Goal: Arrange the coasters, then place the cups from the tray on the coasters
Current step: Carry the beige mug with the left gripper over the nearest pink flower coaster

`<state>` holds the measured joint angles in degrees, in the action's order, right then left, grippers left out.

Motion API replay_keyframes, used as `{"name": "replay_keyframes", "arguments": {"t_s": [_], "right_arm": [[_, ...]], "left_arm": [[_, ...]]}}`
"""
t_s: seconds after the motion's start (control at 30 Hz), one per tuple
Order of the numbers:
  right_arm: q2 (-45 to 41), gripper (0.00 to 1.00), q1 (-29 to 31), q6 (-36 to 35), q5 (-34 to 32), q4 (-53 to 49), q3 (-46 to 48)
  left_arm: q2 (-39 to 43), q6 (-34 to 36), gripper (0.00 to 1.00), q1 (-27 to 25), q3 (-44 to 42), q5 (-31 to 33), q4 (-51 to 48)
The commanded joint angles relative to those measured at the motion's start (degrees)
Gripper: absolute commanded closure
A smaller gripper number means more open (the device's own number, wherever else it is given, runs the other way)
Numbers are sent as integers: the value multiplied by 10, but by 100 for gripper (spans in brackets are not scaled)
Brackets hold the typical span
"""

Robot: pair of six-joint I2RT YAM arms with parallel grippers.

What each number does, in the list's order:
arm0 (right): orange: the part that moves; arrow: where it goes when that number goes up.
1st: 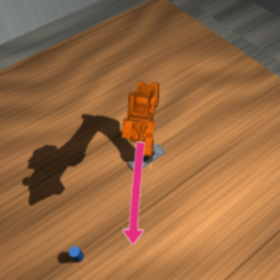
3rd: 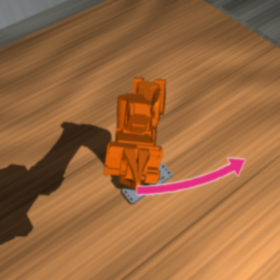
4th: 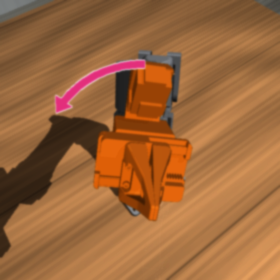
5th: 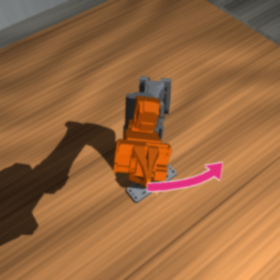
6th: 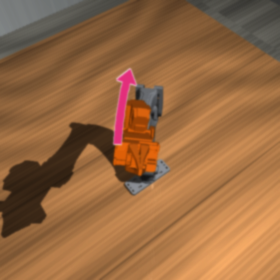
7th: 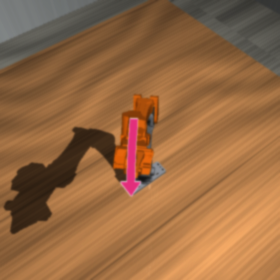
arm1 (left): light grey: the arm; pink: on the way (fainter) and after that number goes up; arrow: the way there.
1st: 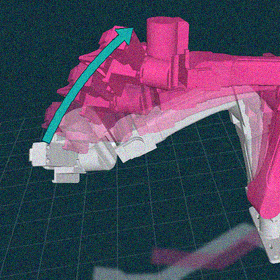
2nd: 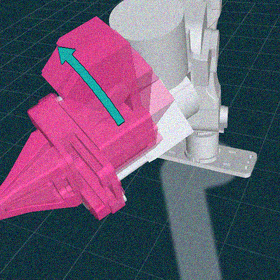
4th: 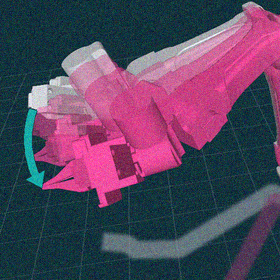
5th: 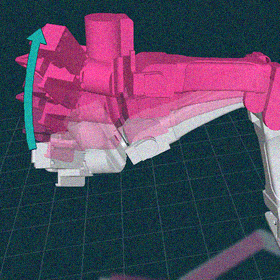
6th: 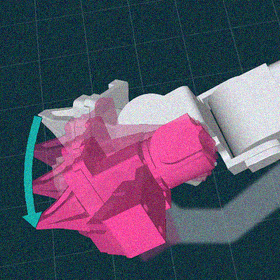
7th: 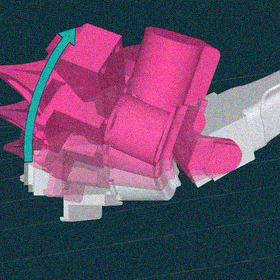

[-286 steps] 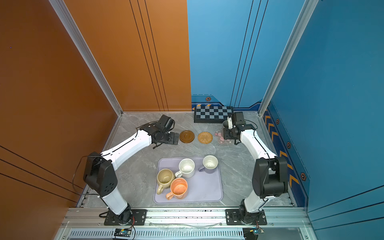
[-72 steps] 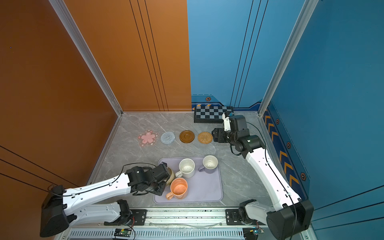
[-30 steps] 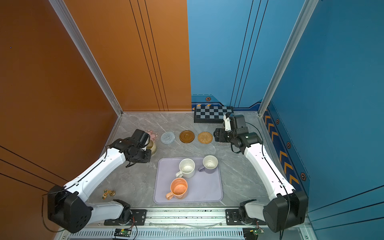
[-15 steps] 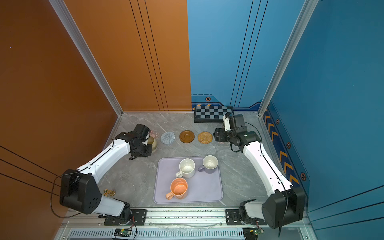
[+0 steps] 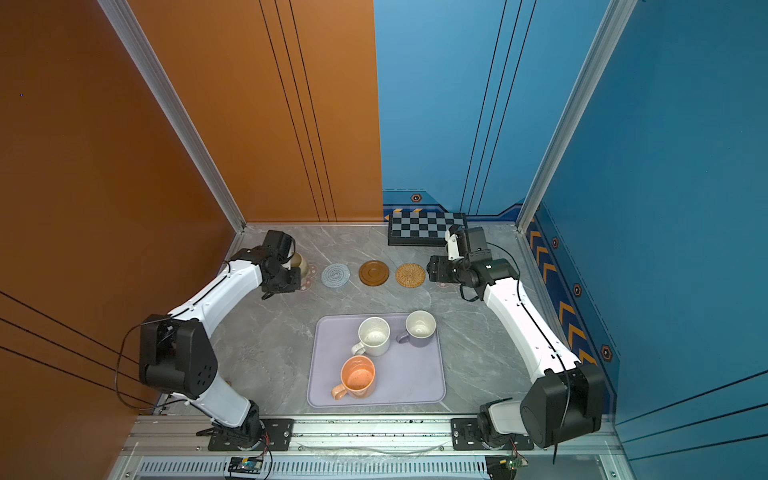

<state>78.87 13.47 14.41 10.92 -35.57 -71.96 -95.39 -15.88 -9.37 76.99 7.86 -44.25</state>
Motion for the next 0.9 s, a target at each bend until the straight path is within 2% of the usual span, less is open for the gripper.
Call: {"name": "replay_keyframes", "arguments": {"t_s": [0.0, 0.4, 0.87], "right_arm": [[10, 23, -4, -11, 0, -15, -21], [28, 23, -5, -12, -2, -15, -30], [40, 23, -5, -11, 1, -16, -34]], "left_arm": [[-20, -4, 100, 7, 39, 35, 34], [-103, -35, 100, 23, 91, 43, 55], [-123, -33, 100, 40, 78, 16, 93]]}}
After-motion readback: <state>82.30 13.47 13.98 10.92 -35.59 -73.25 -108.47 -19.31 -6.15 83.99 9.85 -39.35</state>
